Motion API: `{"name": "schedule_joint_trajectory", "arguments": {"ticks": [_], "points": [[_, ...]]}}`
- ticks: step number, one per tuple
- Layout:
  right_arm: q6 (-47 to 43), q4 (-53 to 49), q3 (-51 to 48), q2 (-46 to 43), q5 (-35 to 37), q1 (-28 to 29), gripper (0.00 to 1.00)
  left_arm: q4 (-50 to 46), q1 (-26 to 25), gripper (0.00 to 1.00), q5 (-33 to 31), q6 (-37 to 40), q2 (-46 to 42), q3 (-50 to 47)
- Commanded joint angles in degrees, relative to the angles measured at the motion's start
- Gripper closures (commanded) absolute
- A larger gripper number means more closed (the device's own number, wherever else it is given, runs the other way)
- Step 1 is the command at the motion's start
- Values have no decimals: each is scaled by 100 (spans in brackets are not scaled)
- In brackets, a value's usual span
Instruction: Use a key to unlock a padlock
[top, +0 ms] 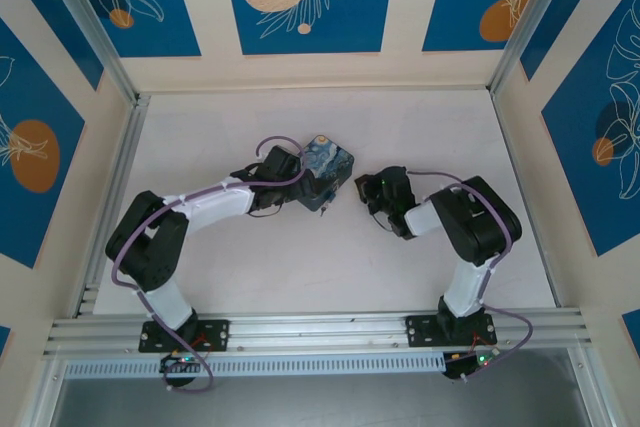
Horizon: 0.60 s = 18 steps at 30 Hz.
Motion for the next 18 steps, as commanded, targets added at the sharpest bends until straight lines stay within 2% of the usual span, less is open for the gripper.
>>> {"name": "schedule_joint_trajectory", "arguments": {"ticks": [1,4,8,10,18], "points": [[-643,70,-228,-278,-439,45,99,-787,-148,1,268,86,419,-172],[-968,463,-508,-369,-933,64,81,-777,-153,1,296,112,416,-179],[-1238,527,-723,-489,-1217,212,65,-767,-151,1,313,126,409,-154],[-1347,371,-712,-557,-1209,336,61,-753,-153,1,328,131,414,-149],[-1651,-379,-348,-498,-954,728,60,-735,-152,1,349,123,403,-145]]}}
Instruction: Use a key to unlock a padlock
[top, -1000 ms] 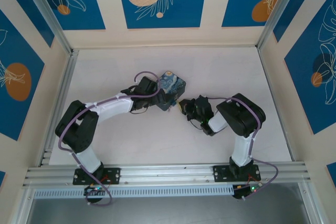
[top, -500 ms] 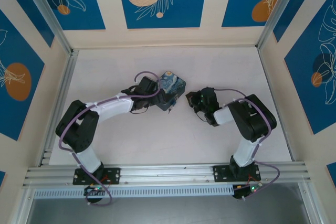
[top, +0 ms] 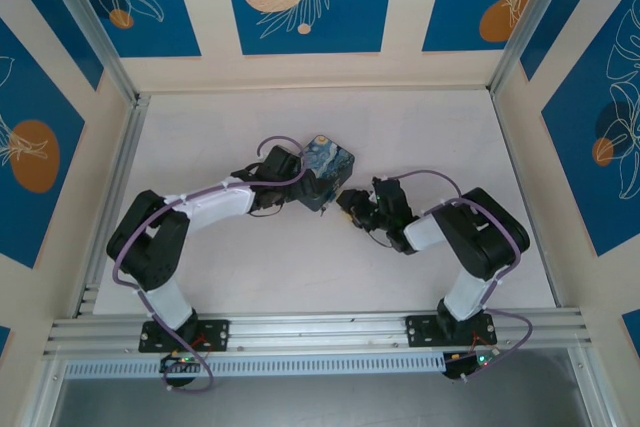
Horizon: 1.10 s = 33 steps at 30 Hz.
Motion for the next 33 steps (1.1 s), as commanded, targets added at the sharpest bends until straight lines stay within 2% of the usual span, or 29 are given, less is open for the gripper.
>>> {"name": "schedule_joint_trajectory", "arguments": {"ticks": [1,18,22,25,33], "points": [[-355,-492,276,-52,133,149,60,-792,-150,1,248,121,361,-154],[-576,-2180,1361,405,1232,440,62,-757,-151,1,281,75,362,-178],[-494,-2586,1494,473,1439,454,68,-749,-151,2,279,67,367,-189],[-480,-2542,1396,412,1501,454,77,-749,-151,2,277,67,358,-193],[-505,-2504,1284,320,1501,446,88,-729,-149,2,301,50,396,-174]]}}
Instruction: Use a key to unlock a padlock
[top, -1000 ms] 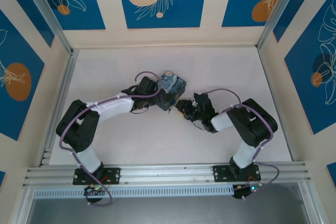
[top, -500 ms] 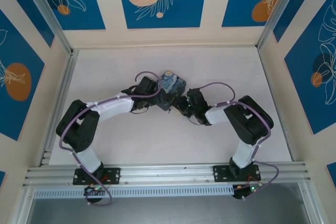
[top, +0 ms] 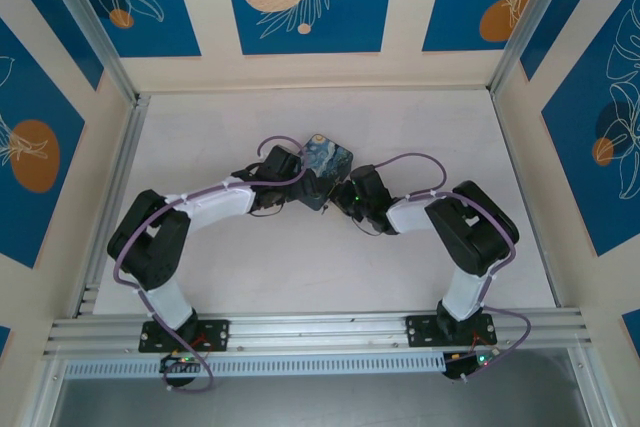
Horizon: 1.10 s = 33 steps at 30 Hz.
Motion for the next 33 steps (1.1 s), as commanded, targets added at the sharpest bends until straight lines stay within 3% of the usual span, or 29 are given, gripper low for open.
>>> {"name": "schedule_joint_trajectory", "arguments": {"ticks": [1,7,18,26,33], "points": [[-64,-366,-124,34,239,23,90,-799,-150,2,264,98,369,-182],[-82,-357,-32,-2,276,10,100,-790,-151,2,289,87,382,-206],[232,-1308,785,-139,855,-359,100,-757,-150,4,377,23,473,-302],[-32,-1737,1662,116,594,-810,100,-698,-151,5,455,-40,515,-339],[-56,-1655,932,-522,524,-1146,100,-732,-142,5,425,53,488,-266]]}}
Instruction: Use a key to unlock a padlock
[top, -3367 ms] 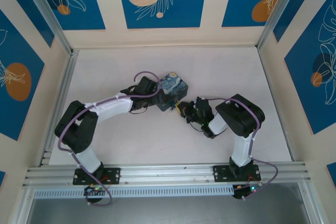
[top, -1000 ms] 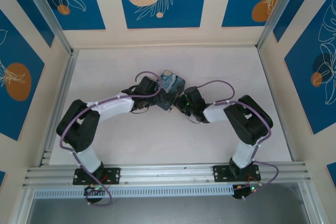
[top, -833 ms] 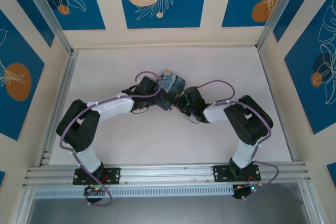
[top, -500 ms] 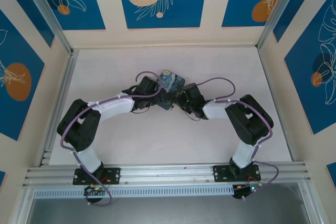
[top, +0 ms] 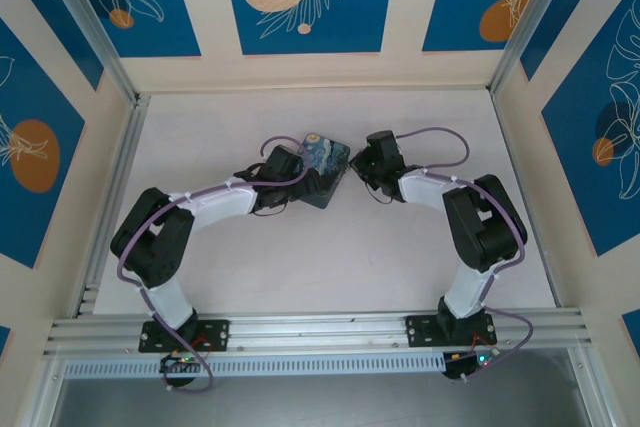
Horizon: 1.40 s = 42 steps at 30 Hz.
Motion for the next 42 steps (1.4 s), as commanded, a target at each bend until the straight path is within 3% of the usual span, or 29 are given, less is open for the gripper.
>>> {"name": "schedule_joint_trajectory", "arguments": {"ticks": [1,10,11,14,22,26,27,32,37,42], "points": [[-65,-153,-490,-522,32,-159,100,-1042,-117,5,170,173,374,-239],[199,-481,-1944,-1677,119,-544,97,-1159,-102,4,122,350,292,-27],[222,-597,-2008,-1755,109,-594,91,-1159,-99,4,123,374,273,-15],[241,-745,-2300,-2164,92,-737,55,-1177,-102,2,135,403,142,26],[58,-1765,-2404,-3877,354,-935,34,-1369,-96,0,17,554,-653,96],[-411,-2342,-2149,-4474,400,-1048,13,-1659,-84,0,-216,801,-1213,217],[-539,-2495,-2064,-4571,395,-1095,2,-1754,-74,0,-282,904,-1380,262],[-1184,-3089,-1724,-4764,332,-1428,0,-2130,145,0,-680,1260,-2209,298],[-1732,-3422,-1472,-4756,858,-1614,1,-2190,586,0,-1756,1872,-3319,-185],[-2325,-2612,-1911,-5017,1949,-1613,0,-907,996,0,-3076,3215,-4713,-1458]]}}
